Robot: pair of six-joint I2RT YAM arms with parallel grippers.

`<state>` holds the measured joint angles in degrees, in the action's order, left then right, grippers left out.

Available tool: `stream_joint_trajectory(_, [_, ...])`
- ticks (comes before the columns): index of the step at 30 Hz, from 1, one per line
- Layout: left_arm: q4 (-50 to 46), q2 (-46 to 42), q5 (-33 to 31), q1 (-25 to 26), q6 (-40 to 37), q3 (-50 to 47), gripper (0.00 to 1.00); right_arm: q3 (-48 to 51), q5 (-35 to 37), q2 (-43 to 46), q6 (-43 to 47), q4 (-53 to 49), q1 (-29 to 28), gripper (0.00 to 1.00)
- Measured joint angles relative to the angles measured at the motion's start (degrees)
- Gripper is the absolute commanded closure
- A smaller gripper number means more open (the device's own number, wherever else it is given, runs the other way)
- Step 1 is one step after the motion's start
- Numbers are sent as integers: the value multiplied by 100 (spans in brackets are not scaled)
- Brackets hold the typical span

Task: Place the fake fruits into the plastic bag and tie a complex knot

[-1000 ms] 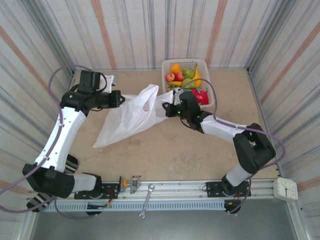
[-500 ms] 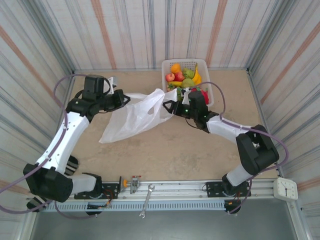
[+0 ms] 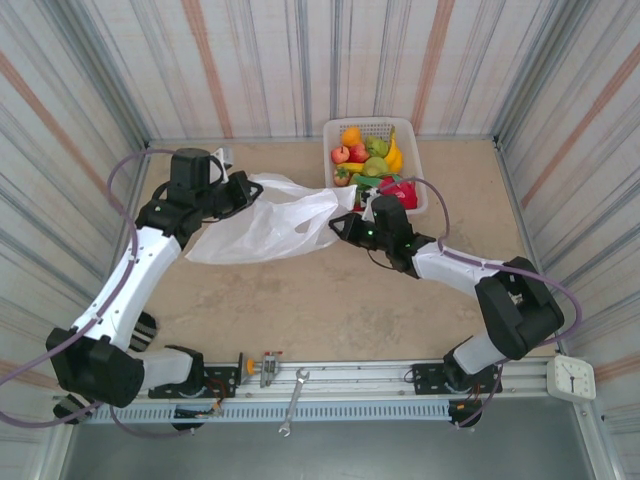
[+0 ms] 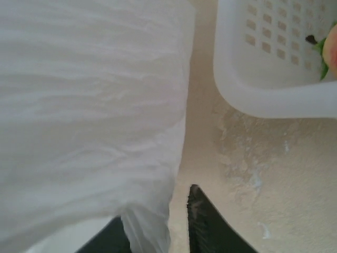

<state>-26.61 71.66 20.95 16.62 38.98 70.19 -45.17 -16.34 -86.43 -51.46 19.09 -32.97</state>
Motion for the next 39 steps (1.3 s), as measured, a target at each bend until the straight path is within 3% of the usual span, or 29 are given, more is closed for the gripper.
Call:
stream_joint_trajectory(2, [0, 0, -9, 0, -15, -2, 100, -4, 20, 0, -9, -63, 11, 100])
stream_joint_trajectory(11, [-212, -22, -142, -92, -262, 184, 100, -52, 181, 186, 378, -815, 42, 100])
stream_joint_trajectory(25, [-708, -212, -83, -815, -763, 916, 100, -133, 632, 887, 1515, -2247, 551, 100])
stream_joint_trajectory(35, [-824, -223, 256, -907, -1034, 966, 100, -118, 422, 1152, 2068, -2485, 752, 100])
stream_joint_trajectory(39, [-778, -219, 479, -739, -1104, 966, 100, -7, 4, 1237, 2310, -2238, 750, 78])
